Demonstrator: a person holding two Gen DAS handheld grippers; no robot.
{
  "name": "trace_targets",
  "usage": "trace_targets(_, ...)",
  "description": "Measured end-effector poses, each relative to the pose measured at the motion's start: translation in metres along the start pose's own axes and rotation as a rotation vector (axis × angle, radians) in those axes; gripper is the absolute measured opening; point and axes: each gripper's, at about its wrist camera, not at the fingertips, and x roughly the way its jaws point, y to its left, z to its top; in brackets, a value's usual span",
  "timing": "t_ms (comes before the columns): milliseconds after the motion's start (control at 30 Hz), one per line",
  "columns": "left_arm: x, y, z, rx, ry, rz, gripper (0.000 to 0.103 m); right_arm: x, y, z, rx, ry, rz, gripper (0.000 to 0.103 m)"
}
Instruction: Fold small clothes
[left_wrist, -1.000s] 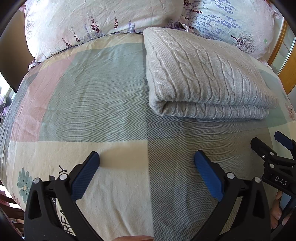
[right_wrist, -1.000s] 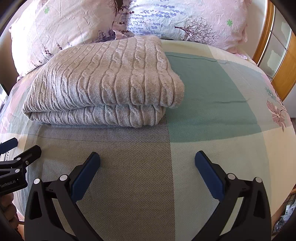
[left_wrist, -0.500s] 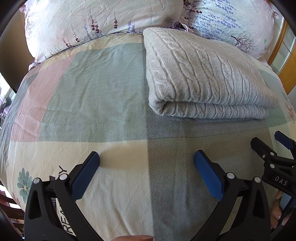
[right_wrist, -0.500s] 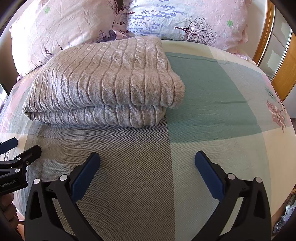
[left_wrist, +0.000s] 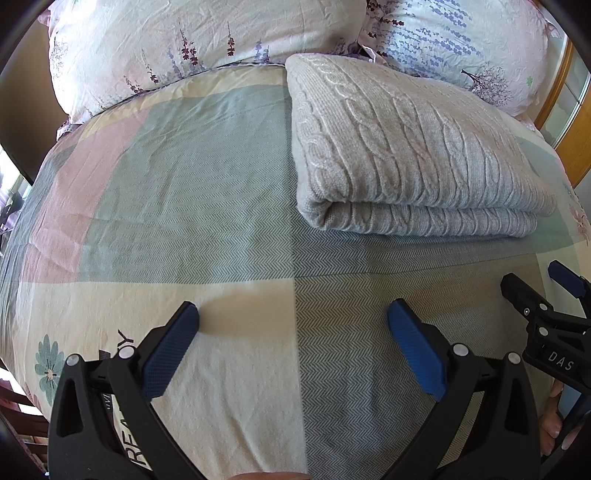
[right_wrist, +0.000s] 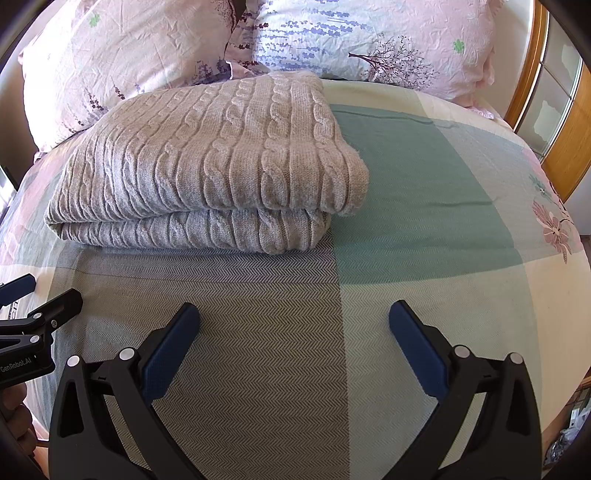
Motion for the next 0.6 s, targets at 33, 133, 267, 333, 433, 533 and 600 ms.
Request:
trace_targets(33, 0.0, 0.0, 0.0001, 0.0, 0.0, 0.0, 0.101, 0.0, 0.0, 0.0, 0.0, 0.0, 0.0, 0.102)
trace_targets(133, 0.0, -0.0001, 0.0, -0.001, 0.0, 0.0, 0.101, 0.0001, -0.0001, 0.0001, -0.001, 0.0, 0.0, 0.102)
trace_targets(267, 0.0004, 0.0002, 0.0008, 0.0, 0.006, 0.0, 0.101, 0.0002, 0.0, -0.0002, 0.0, -0.001, 0.0, 0.102)
trace_targets(333, 0.0004, 0.0, 0.0009, 0.001, 0.005, 0.001, 0.101, 0.0001, -0.0001, -0.0002, -0.001, -0.002, 0.001, 0.102)
trace_targets(433, 0.0004, 0.0003, 0.0003, 0.004, 0.0, 0.0, 0.101, -0.0002, -0.0002, 0.0003, -0.001, -0.003, 0.001, 0.102)
trace_targets(533, -0.0002, -0.0001, -0.0004, 0.007, -0.005, -0.001, 0.101, -0.0001, -0.0001, 0.0004, -0.001, -0.004, 0.001, 0.102)
trace_targets(600, -0.0003, -0.0002, -0.0004, 0.007, -0.005, -0.001, 0.101, 0.0001, -0.0001, 0.0004, -0.001, -0.004, 0.001, 0.102)
